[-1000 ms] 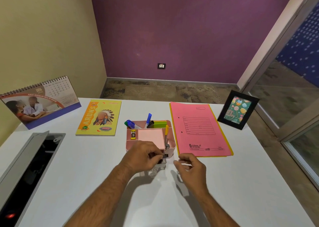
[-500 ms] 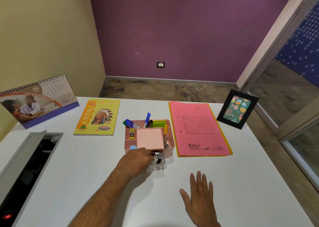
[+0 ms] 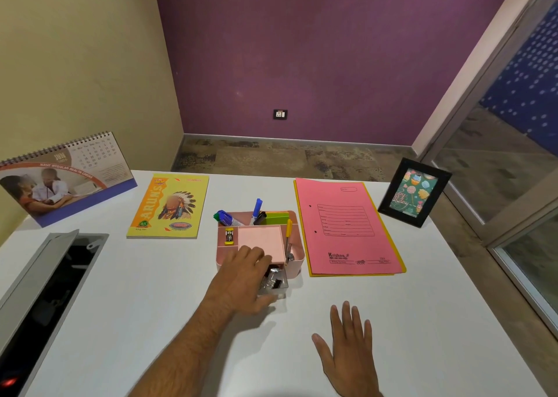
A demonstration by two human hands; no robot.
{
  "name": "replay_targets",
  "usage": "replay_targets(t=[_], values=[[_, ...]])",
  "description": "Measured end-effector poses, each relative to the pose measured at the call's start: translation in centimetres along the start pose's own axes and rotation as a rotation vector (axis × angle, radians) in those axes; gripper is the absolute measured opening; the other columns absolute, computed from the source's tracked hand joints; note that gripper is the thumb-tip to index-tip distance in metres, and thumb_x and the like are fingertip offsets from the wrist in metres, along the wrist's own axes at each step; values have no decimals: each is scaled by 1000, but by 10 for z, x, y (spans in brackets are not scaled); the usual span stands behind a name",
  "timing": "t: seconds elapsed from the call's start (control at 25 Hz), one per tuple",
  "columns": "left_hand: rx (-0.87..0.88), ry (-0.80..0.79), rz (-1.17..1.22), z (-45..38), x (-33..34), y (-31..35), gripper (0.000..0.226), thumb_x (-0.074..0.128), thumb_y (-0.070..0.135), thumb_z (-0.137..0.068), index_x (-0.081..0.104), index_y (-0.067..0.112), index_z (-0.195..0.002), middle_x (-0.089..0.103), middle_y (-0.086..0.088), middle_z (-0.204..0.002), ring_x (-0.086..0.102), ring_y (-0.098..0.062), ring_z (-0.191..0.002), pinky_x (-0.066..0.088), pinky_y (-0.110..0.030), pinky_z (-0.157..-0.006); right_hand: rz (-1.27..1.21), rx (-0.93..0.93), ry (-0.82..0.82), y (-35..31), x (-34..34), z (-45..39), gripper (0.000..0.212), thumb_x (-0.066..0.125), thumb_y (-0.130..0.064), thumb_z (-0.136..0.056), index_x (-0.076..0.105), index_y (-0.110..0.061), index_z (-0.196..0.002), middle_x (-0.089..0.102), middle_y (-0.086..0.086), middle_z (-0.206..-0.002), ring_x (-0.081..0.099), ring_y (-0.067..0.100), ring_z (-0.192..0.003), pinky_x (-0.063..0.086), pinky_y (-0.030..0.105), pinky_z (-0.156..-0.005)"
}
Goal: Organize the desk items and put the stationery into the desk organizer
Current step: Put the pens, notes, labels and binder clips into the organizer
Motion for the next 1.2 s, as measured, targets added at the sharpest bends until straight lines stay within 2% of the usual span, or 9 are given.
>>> replay_targets(t=[0.16,0.48,0.56,0.68,0.8,0.92,1.0,1.08,1.2], values=[[-62,-33,-54,-8,0,2,49,53,49,-91,51,20,-130,53,-3,-128,47,-22,-114,39,-38,-97,7,0,9,1,0,0,79,23,-72,-91,45,-18,-144,34,13,-155,31,32,-143,0,46,-118],[-131,-75,-148,-26,-3,0,39,59,24,-95,51,20,-133,56,-5,-132,50,-24,-120,39,-38,-100,-24,-15,56,-1,0,-1,78,25,-71,-91,46,-17,-144,32,12,-155,6,23,-147,-3,44,-119],[-126,-74,-157,-28,-4,0,41,60,22,-95,49,19,-134,55,-6,-134,49,-25,-122,38,-39,-102,-31,-13,53,1,1,0,78,24,-71,-91,46,-17,-143,34,13,-155,9,24,-147,-4,44,-119],[-118,-16,-97,-23,-2,-1,36,59,29,-95,53,21,-129,58,-4,-131,51,-23,-119,39,-38,-101,-66,26,75,-1,-3,-1,78,21,-72,-91,52,-19,-139,42,11,-152,31,30,-145,-1,43,-120],[-298,299,193,-8,3,-18,33,69,38,-84,63,22,-112,66,0,-112,56,-23,-103,43,-39,-86,-300,114,194,-12,-22,-14,74,24,-71,-88,63,-20,-126,59,5,-138,46,26,-134,26,47,-117],[-730,572,506,14,9,-44,42,76,34,-79,61,18,-115,62,-5,-115,52,-28,-109,42,-45,-87,-839,201,260,-41,-59,-36,44,46,-52,-96,62,-20,-121,61,-4,-120,52,13,-116,44,42,-106],[-940,587,801,23,19,-53,53,75,32,-82,53,15,-128,54,-9,-131,47,-27,-120,42,-44,-91,-1198,288,184,-62,-71,-58,28,52,-32,-100,60,-20,-124,61,-4,-122,55,15,-116,43,37,-106],[-1023,536,1117,25,30,-51,58,71,33,-87,45,17,-137,51,-6,-138,49,-23,-122,45,-32,-89,-1412,367,99,-78,-72,-81,31,51,-34,-100,60,-25,-129,61,-3,-129,55,18,-120,41,39,-110],[-1041,475,1323,23,39,-44,41,60,30,-95,53,21,-135,62,0,-128,60,-16,-103,45,-14,-67,-1572,417,-8,-94,-64,-106,34,56,-37,-98,61,-31,-130,60,-11,-131,55,12,-121,41,41,-111]])
Point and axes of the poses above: each hand's wrist, its own z-axis away from the middle knuckle, its own x-axis out of the palm, y = z × x, the point moved 4 cm from there along -z, towards the middle knuckle
